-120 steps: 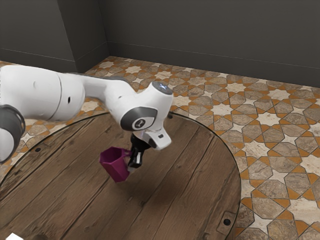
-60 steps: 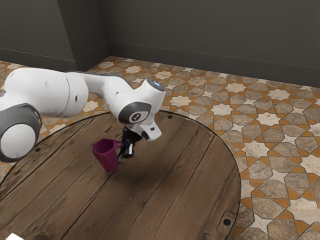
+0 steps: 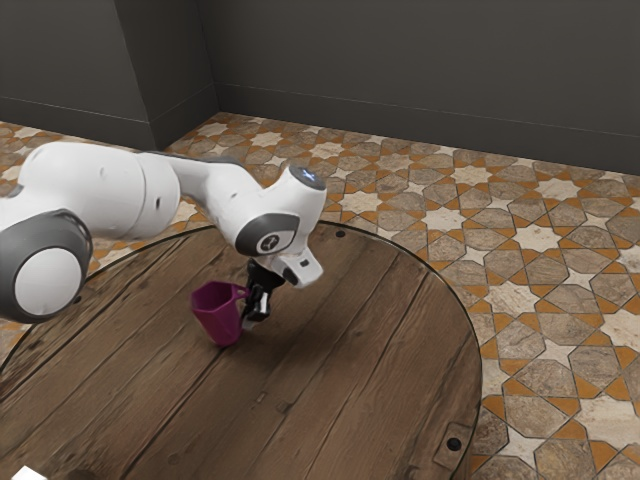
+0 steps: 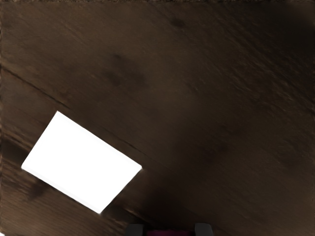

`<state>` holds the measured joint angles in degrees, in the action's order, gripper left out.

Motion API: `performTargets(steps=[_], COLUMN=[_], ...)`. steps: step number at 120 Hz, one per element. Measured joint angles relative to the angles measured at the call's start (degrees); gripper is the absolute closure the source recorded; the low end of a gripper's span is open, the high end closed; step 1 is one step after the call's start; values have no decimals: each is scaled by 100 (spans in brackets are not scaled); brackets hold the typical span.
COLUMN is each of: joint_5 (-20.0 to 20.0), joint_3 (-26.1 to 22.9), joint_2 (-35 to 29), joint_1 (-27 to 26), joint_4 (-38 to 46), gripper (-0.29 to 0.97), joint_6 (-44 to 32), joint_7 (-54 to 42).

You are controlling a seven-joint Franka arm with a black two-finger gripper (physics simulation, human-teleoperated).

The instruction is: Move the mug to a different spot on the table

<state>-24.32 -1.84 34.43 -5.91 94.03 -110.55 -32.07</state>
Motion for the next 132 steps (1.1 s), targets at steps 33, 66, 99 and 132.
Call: performTargets(steps=[33,66,99,132], joint_5=[331,357,431,1185], joint_3=[0,7,18,50], joint_2=[-19,-11,-729,-2433], joint_1=[-7,-7,4,220], joint_4=[11,-185,-141,182], gripper=[26,7,2,1], joint_6=[-88,-437,-635,-368], joint_7=[-12,-6,106,1075])
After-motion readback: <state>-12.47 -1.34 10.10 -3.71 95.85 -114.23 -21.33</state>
